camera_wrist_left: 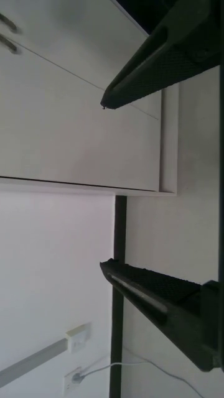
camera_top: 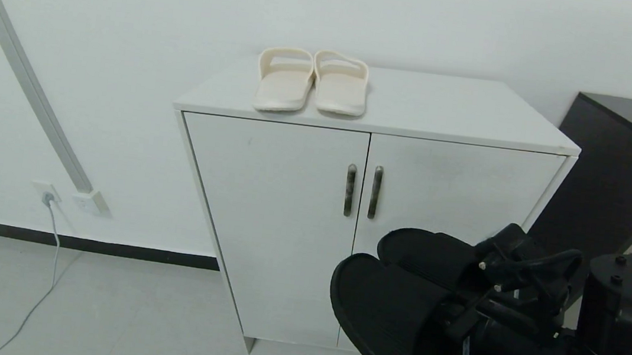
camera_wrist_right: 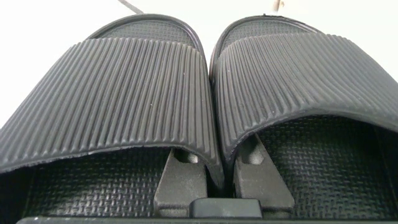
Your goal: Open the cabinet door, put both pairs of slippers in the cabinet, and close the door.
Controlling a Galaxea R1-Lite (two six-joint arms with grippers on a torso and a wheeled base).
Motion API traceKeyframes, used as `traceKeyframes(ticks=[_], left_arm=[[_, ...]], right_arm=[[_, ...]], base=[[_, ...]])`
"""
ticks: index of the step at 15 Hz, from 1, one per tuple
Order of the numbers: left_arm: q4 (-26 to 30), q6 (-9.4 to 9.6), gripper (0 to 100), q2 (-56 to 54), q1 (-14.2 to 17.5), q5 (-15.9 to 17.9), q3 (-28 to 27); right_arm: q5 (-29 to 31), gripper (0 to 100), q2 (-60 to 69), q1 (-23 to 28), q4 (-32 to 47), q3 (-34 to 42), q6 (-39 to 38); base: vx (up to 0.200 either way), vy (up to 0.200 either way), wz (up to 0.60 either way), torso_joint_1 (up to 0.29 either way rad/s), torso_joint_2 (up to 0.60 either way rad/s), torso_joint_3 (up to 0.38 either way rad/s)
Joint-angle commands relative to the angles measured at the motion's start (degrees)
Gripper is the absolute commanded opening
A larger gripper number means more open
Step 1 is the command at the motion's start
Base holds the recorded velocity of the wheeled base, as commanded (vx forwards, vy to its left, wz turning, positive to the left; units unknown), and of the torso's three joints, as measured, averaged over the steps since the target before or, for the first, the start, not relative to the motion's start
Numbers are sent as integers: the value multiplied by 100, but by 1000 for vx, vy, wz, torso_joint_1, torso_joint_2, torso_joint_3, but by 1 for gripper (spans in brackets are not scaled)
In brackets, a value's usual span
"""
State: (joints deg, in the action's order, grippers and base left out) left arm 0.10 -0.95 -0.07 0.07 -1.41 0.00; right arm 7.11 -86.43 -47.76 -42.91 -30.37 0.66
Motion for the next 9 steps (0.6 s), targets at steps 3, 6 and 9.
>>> traceKeyframes(ticks=[3,6,9], left_arm=[[-1,16,100,7,1,1,0],[-1,7,100,7,1,1,0],[-1,-107,100,7,1,-34,0]], right_arm=[[19,0,109,30,-156,31,4],[10,0,39,39,-165,4,13],[10,0,-5,30,-174,40,92]], base=[[0,0,0,-134,468,333],[0,0,0,-106,461,346],[0,0,0,-71,439,362]])
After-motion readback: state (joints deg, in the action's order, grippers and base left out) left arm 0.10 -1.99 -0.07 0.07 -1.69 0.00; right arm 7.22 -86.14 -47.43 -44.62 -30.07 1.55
